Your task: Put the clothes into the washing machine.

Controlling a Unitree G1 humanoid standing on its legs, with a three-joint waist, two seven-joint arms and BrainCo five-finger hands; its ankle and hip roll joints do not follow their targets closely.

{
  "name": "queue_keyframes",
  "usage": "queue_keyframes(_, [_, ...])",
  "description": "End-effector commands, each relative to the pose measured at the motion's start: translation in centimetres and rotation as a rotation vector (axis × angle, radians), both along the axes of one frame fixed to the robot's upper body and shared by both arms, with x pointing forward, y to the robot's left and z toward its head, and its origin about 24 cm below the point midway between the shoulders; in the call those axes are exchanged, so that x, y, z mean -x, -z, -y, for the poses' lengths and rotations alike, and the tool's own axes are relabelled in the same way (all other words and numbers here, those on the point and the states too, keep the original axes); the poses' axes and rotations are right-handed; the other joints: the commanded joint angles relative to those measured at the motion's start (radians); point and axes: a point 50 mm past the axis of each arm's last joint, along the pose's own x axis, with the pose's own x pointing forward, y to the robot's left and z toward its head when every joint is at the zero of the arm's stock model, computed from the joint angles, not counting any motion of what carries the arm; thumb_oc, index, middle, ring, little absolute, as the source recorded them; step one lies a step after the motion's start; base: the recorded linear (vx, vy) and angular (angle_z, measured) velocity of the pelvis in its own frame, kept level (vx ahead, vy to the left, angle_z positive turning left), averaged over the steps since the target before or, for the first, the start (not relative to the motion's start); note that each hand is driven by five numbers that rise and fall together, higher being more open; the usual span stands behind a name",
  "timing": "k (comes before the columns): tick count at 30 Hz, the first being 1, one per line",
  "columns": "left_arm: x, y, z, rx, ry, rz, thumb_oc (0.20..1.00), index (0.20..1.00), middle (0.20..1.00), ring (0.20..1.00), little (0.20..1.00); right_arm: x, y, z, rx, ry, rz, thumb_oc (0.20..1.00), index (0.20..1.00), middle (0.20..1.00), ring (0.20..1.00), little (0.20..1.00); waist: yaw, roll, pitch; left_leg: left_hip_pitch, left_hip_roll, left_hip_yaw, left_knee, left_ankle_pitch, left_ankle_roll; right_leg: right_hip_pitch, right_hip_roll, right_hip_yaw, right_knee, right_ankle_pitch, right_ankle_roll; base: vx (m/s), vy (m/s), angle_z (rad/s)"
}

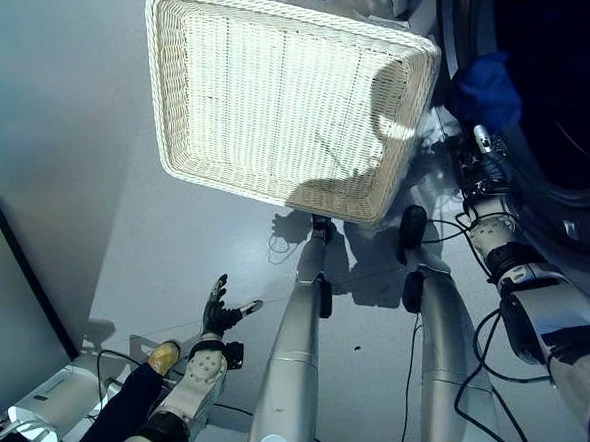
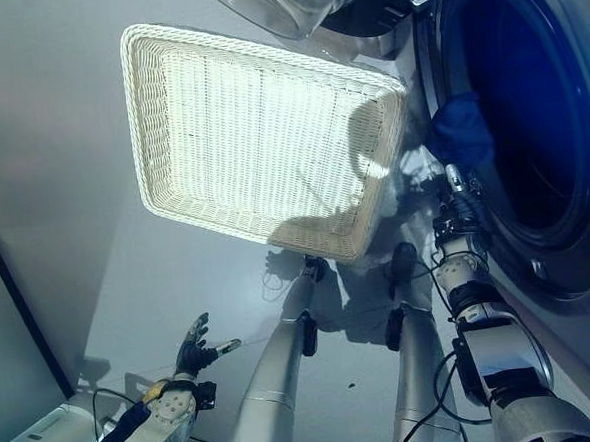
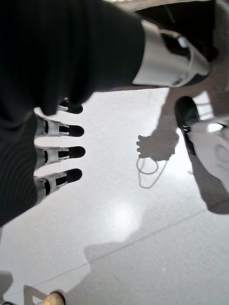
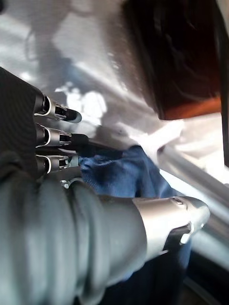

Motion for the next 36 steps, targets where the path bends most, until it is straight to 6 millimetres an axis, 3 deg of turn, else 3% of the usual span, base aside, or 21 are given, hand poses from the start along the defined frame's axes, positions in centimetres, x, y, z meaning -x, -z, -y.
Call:
queue_keyframes(1, [2.2,1.5,-0.4,0.037,-0.030,-0.059,1.000,1.000,1.000,1.000,1.000,4.6,-19.0,4.1,0.358,0.103,0.679,1.000,1.000,1.000,1.000,1.000,-0.055,0.109,0.013,0.063,-0.020,0.057,0.053,-0.054,0.018,0.085,0.054,0.002,-0.132,0.106,0.062,-0.02,0.060,-0.04])
queue_keyframes(11, [2.2,1.5,-0.5,0.047,-0.029,-0.067,1.000,1.000,1.000,1.000,1.000,4.9,-21.2,3.7,0.352,0.049,0.729,1.000,1.000,1.000,1.000,1.000,-0.058,0.113,0.013,0.109,-0.026,0.070,0.025,-0.055,0.020,0.127,0.048,0.002,-0.175,0.116,0.063,-0.02,0.044,-0.05])
queue_keyframes(16, [2.3,1.5,-0.7,0.050,-0.029,-0.073,1.000,1.000,1.000,1.000,1.000,4.9,-21.4,3.7,0.250,-0.018,0.793,1.000,1.000,1.000,1.000,1.000,-0.058,0.111,0.013,0.127,-0.031,0.071,0.028,-0.063,0.022,0.146,0.043,-0.004,-0.183,0.116,0.063,0.00,0.013,-0.03])
queue_keyframes(17, [2.2,1.5,-0.7,0.051,-0.028,-0.076,1.000,1.000,1.000,1.000,1.000,4.9,-21.3,3.7,0.214,-0.043,0.818,0.912,0.912,0.912,0.912,0.912,-0.057,0.111,0.013,0.133,-0.033,0.071,0.029,-0.065,0.024,0.152,0.041,-0.006,-0.185,0.117,0.064,0.00,0.000,0.00])
queue_keyframes(18, [2.2,1.5,-0.6,0.050,-0.022,-0.078,1.000,1.000,1.000,1.000,1.000,4.7,-21.1,3.4,0.132,-0.094,0.861,0.545,0.545,0.545,0.545,0.545,-0.056,0.112,0.013,0.140,-0.035,0.073,0.028,-0.067,0.025,0.160,0.038,-0.011,-0.189,0.117,0.064,0.00,0.000,0.00])
queue_keyframes(19, [2.2,1.5,-0.6,0.049,-0.021,-0.079,1.000,1.000,1.000,1.000,1.000,4.7,-21.1,3.5,0.121,-0.097,0.866,0.498,0.498,0.498,0.498,0.498,-0.056,0.111,0.013,0.142,-0.035,0.073,0.028,-0.067,0.025,0.161,0.038,-0.011,-0.190,0.117,0.064,0.00,0.000,0.00])
queue_keyframes(20, [2.1,1.5,-0.6,0.049,-0.019,-0.076,1.000,1.000,1.000,1.000,1.000,4.7,-21.2,3.3,0.091,-0.122,0.895,0.263,0.263,0.263,0.263,0.263,-0.055,0.112,0.013,0.138,-0.035,0.074,0.025,-0.057,0.026,0.160,0.039,-0.015,-0.200,0.131,0.063,0.00,0.000,0.00])
queue_keyframes(21, [2.1,1.6,-0.5,0.048,-0.017,-0.082,1.000,1.000,1.000,1.000,1.000,4.6,-21.1,3.1,0.052,-0.142,0.916,0.200,0.200,0.200,0.200,0.200,-0.056,0.110,0.013,0.153,-0.037,0.076,0.024,-0.068,0.026,0.173,0.038,-0.016,-0.199,0.121,0.065,0.00,0.000,0.00])
queue_keyframes(27, [1.9,1.6,-0.2,0.040,-0.013,-0.085,1.000,1.000,1.000,1.000,1.000,5.0,-21.7,2.8,-0.218,-0.202,1.119,0.200,0.200,0.200,0.200,0.200,-0.061,0.105,0.013,0.169,-0.037,0.087,0.020,-0.066,0.027,0.192,0.035,-0.024,-0.230,0.144,0.065,-0.01,-0.008,-0.01])
queue_keyframes(32, [2.0,1.8,-0.3,0.026,-0.012,-0.104,1.000,1.000,1.000,1.000,1.000,7.4,-22.3,4.0,-0.296,0.030,1.303,0.200,0.200,0.200,0.200,0.200,-0.074,0.090,0.013,0.206,-0.039,0.091,0.020,-0.085,0.027,0.231,0.040,-0.021,-0.247,0.140,0.068,-0.01,-0.014,-0.01])
queue_keyframes(34, [1.9,1.7,-0.4,0.028,-0.017,-0.100,1.000,1.000,1.000,1.000,1.000,8.4,-22.0,5.1,-0.380,0.140,1.340,0.382,0.382,0.382,0.382,0.382,-0.082,0.086,0.013,0.202,-0.038,0.093,0.020,-0.075,0.028,0.231,0.042,-0.019,-0.256,0.156,0.067,0.00,0.000,0.00])
queue_keyframes(35, [1.9,1.8,-0.4,0.026,-0.019,-0.104,1.000,1.000,1.000,1.000,1.000,8.6,-21.5,5.7,-0.441,0.190,1.334,0.928,0.928,0.928,0.928,0.928,-0.087,0.083,0.013,0.212,-0.039,0.093,0.022,-0.086,0.027,0.241,0.042,-0.015,-0.256,0.148,0.069,0.00,0.000,0.00])
queue_keyframes(36, [1.7,1.7,-0.4,0.027,-0.022,-0.102,1.000,1.000,1.000,1.000,1.000,8.7,-20.8,6.4,-0.503,0.244,1.317,1.000,1.000,1.000,1.000,1.000,-0.090,0.081,0.013,0.206,-0.038,0.094,0.022,-0.076,0.028,0.237,0.042,-0.014,-0.262,0.164,0.068,0.00,0.000,0.00])
